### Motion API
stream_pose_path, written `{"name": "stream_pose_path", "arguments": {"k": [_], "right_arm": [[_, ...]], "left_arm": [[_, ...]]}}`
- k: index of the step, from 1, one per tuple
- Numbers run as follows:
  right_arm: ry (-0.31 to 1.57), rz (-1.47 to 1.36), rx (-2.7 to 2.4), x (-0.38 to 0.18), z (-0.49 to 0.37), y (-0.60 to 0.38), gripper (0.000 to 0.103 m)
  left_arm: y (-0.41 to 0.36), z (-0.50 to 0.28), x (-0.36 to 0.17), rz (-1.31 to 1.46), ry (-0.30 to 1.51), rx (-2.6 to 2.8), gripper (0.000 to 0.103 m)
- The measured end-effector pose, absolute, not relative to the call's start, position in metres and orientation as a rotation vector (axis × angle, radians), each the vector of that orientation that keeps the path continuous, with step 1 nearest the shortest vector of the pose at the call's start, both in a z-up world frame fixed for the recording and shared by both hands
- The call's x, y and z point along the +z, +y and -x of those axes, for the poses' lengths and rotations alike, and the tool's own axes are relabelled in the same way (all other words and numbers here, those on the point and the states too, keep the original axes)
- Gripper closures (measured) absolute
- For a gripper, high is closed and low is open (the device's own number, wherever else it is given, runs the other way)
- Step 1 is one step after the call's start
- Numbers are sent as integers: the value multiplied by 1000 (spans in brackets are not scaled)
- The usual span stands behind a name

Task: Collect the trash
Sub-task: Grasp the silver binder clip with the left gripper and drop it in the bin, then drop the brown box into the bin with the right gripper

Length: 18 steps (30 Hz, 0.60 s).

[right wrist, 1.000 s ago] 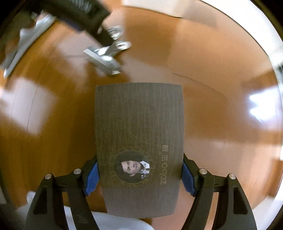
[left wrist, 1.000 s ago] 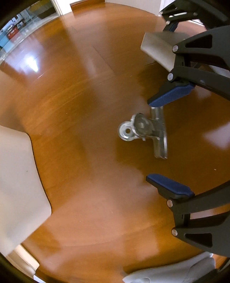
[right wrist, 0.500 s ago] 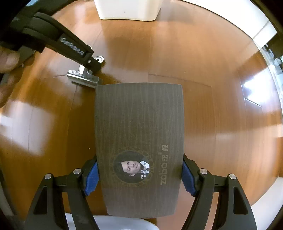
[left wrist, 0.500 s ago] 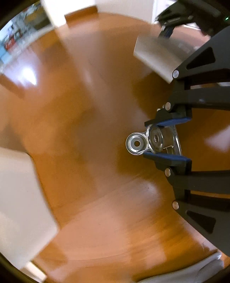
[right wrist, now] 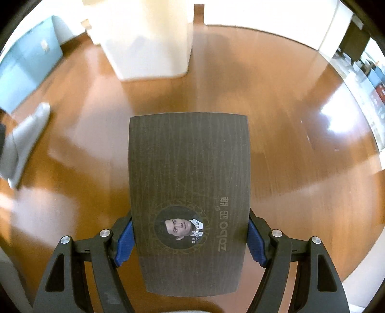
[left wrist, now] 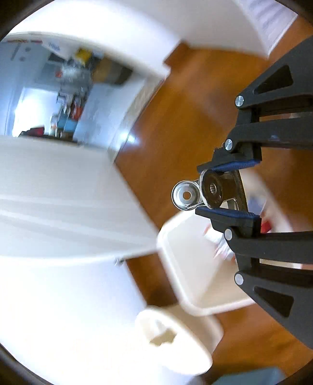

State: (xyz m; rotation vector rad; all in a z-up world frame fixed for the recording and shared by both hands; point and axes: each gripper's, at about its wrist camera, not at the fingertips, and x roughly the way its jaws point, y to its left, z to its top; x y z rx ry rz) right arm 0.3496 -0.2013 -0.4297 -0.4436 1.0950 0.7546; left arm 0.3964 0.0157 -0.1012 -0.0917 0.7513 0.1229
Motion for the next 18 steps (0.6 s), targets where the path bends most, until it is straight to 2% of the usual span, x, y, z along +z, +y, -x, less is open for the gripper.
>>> {"name": "stream_pose_path", "arguments": {"k": [3, 9, 13, 18], "right_arm": [[1079, 433, 775, -425, -337, -193, 25], [1105, 435, 780, -427, -323, -209, 25], [1124, 428, 768, -430, -326, -212, 25], [1115, 377, 768, -418, -336, -211, 25]], "left_arm": [[55, -425, -143, 120, 869, 214, 77], [78, -436, -219, 212, 993, 328, 77], [80, -431, -234, 209, 1034, 325, 76], [94, -416, -219, 177, 1044, 358, 76]]}}
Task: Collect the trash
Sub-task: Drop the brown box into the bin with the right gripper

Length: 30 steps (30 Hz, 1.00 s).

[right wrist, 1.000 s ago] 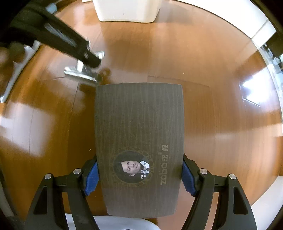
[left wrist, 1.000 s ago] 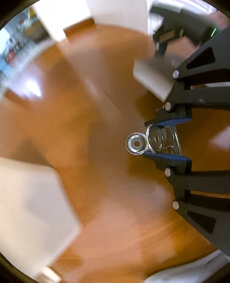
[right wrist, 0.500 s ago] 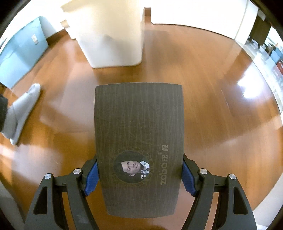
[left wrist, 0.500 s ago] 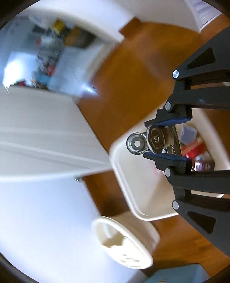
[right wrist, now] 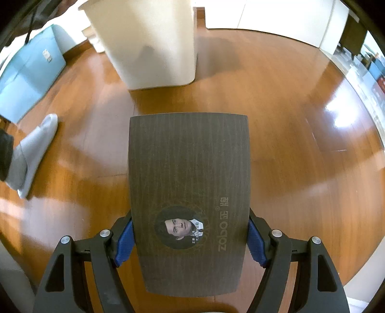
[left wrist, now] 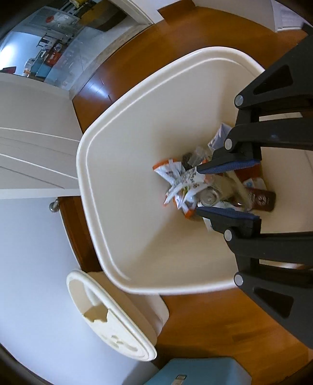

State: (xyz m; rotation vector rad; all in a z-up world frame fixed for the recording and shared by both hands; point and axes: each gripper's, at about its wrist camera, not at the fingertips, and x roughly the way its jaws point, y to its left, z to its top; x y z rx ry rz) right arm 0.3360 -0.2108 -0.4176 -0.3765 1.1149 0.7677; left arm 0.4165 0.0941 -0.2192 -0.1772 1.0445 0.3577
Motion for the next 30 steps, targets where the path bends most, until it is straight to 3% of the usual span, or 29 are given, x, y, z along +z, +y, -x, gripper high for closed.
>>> {"name": "stream_pose_path", "arguments": {"k": [6, 9, 10, 12, 13, 14, 19, 21, 26, 30], "right_arm": [[1078, 288, 748, -370, -354, -213, 25], [1041, 297, 733, -317, -363, -213, 25], [1017, 295, 733, -293, -367, -211, 25], [964, 287, 742, -239, -376, -205, 25], [933, 289, 750, -206, -382, -198, 25], [914, 292, 750, -187, -386, -191, 25], [862, 292, 787, -102, -417, -135, 25], [875, 292, 799, -85, -427, -101, 25], [914, 313, 778, -87, -443, -32, 25], [999, 280, 764, -123, -459, 13, 25]], "left_arm": [[91, -398, -176, 99, 1063, 322, 76], [74, -380, -137, 1, 1077, 263, 75], [69, -370, -121, -31, 1072, 244, 70], [60, -345, -88, -104, 1056, 217, 50], [58, -332, -74, -127, 1048, 210, 30], [57, -317, -60, -142, 1036, 211, 17], [72, -251, -19, -80, 1043, 276, 14], [81, -239, -19, -11, 1055, 295, 0], [93, -234, -32, 87, 1088, 231, 0], [111, -235, -44, 135, 1124, 218, 0]]}}
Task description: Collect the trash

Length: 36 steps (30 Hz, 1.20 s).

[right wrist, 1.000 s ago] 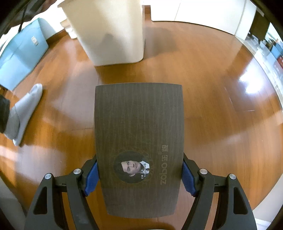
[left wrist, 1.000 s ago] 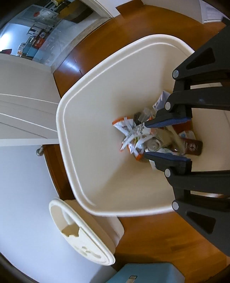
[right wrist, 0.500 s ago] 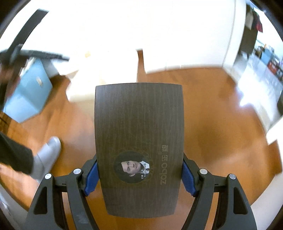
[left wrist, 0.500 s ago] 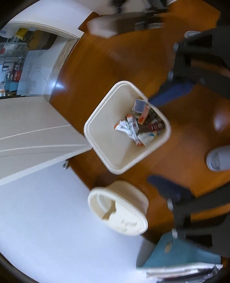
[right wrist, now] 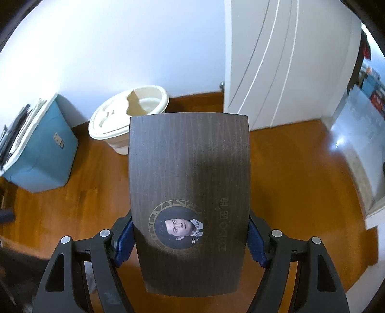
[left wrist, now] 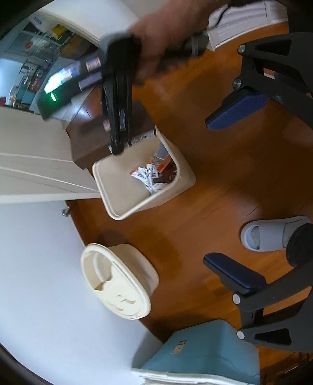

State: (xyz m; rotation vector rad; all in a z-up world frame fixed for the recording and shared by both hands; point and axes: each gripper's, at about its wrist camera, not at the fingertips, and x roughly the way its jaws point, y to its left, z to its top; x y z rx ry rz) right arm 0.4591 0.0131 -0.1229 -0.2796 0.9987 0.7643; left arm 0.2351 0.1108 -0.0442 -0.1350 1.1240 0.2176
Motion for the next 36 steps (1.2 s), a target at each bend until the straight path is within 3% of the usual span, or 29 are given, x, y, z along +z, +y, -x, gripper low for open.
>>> {"name": "stream_pose_path", "arguments": {"k": [7, 12, 15, 20, 25, 28, 31, 36], "right_arm": [[1186, 237, 696, -208, -491, 70, 24], [1277, 281, 579, -241, -493, 80, 17], [1235, 307, 544, -218, -482, 70, 6], [1104, 157, 578, -129, -436, 20, 6], [794, 123, 531, -11, -300, -59, 0], [658, 181, 456, 31, -209, -92, 0], [653, 220, 380, 43, -134, -115, 0], [854, 106, 497, 20, -55, -143, 0]], "left_arm": [[172, -231, -46, 334, 1126, 277, 0], [180, -229, -45, 401, 1113, 240, 0], [178, -224, -39, 428, 1081, 196, 0], [169, -200, -9, 397, 998, 144, 0], [139, -130, 61, 169, 788, 215, 0], [112, -62, 84, 66, 717, 224, 0], [85, -8, 91, -13, 692, 204, 0], [54, 48, 83, -26, 720, 211, 0]]}}
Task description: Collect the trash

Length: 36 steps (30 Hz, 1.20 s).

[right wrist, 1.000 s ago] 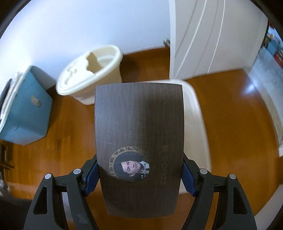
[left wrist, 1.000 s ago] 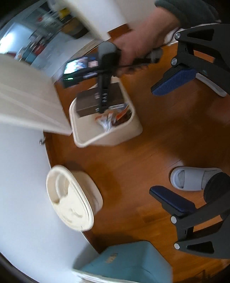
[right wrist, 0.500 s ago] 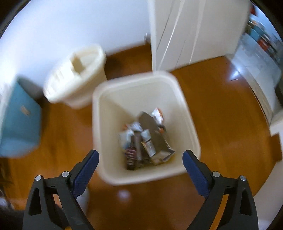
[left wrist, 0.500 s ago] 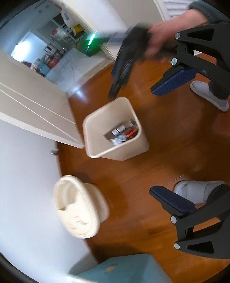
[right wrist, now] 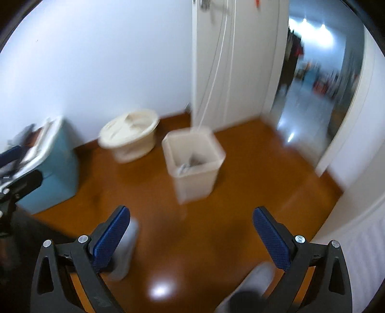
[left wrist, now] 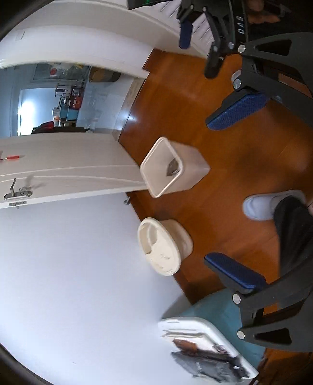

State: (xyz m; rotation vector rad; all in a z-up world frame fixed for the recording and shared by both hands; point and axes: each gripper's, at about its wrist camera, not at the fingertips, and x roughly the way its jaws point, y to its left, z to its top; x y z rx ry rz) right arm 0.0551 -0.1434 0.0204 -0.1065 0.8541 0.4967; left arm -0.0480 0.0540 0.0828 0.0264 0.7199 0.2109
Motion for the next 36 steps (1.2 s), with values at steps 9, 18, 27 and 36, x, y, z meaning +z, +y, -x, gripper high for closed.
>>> {"name": "stream_pose_path", "arguments": {"k": [9, 18, 27, 36], "right_arm": [[827, 169, 454, 20, 43, -168, 0], [853, 200, 461, 35, 87, -187, 0], [878, 156, 485, 34, 71, -182, 0], [888, 164, 503, 30, 66, -173, 0]], "left_arm": [[13, 104, 75, 31, 782, 105, 0], [12, 123, 89, 38, 761, 167, 0], [16, 122, 78, 10, 803, 159, 0], [26, 120, 73, 40, 814, 150, 0]]}}
